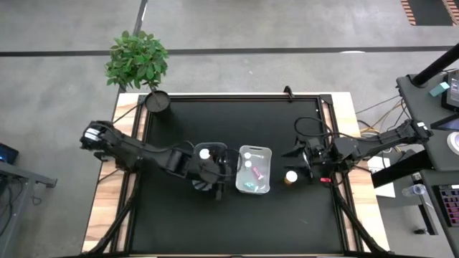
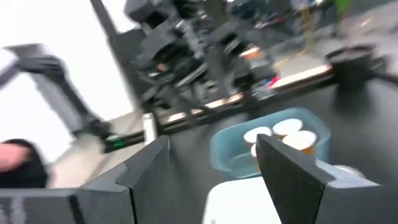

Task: Pick and place medicine bottles into bin by pill shape (circle, oval)
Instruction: Put the orange capsule bottle into the blue bin

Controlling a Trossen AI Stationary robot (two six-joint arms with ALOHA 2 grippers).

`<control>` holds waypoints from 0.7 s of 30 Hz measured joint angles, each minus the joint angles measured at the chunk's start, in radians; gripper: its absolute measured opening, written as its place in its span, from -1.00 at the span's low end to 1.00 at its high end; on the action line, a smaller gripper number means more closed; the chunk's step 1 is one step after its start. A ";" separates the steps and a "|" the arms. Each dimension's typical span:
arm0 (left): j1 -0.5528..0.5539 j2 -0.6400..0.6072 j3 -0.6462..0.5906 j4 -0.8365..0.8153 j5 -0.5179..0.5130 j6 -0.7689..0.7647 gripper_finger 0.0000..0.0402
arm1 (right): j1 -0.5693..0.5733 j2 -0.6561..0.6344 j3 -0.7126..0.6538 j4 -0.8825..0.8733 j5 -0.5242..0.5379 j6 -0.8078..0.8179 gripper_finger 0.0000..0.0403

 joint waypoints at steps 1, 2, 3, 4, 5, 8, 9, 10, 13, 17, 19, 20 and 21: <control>0.000 -0.015 -0.021 0.037 -0.017 0.024 0.30 | 0.000 0.001 0.000 0.001 -0.028 0.030 0.15; 0.000 -0.033 -0.043 0.078 -0.037 0.050 0.30 | 0.000 0.001 0.000 0.000 -0.057 0.063 0.15; 0.000 -0.050 -0.065 0.112 -0.059 0.074 0.30 | 0.001 0.001 0.000 0.000 -0.078 0.100 0.15; 0.001 -0.067 -0.084 0.145 -0.079 0.094 0.30 | 0.001 0.000 0.000 -0.001 -0.092 0.140 0.15; 0.002 -0.080 -0.100 0.182 -0.099 0.113 0.30 | 0.001 0.000 0.000 -0.003 -0.107 0.179 0.15; 0.006 -0.117 -0.144 0.252 -0.148 0.144 0.30 | 0.009 0.008 0.000 -0.007 -0.143 0.286 0.15; 0.007 -0.127 -0.152 0.267 -0.156 0.146 0.30 | 0.013 0.014 0.000 -0.010 -0.154 0.315 0.15; 0.007 -0.138 -0.159 0.277 -0.168 0.147 0.30 | 0.017 0.020 0.001 -0.016 -0.160 0.351 0.15; 0.008 -0.167 -0.182 0.288 -0.178 0.144 0.30 | 0.028 0.044 0.038 -0.113 -0.159 0.445 0.15; 0.008 -0.190 -0.208 0.284 -0.188 0.113 0.30 | 0.048 0.111 0.160 -0.351 -0.159 0.479 0.15; 0.008 -0.193 -0.211 0.283 -0.193 0.105 0.30 | 0.054 0.160 0.233 -0.504 -0.157 0.501 0.15; 0.008 -0.193 -0.211 0.286 -0.194 0.094 0.30 | 0.056 0.187 0.268 -0.581 -0.155 0.514 0.15; 0.008 -0.193 -0.211 0.284 -0.194 0.085 0.30 | 0.059 0.218 0.301 -0.652 -0.151 0.532 0.15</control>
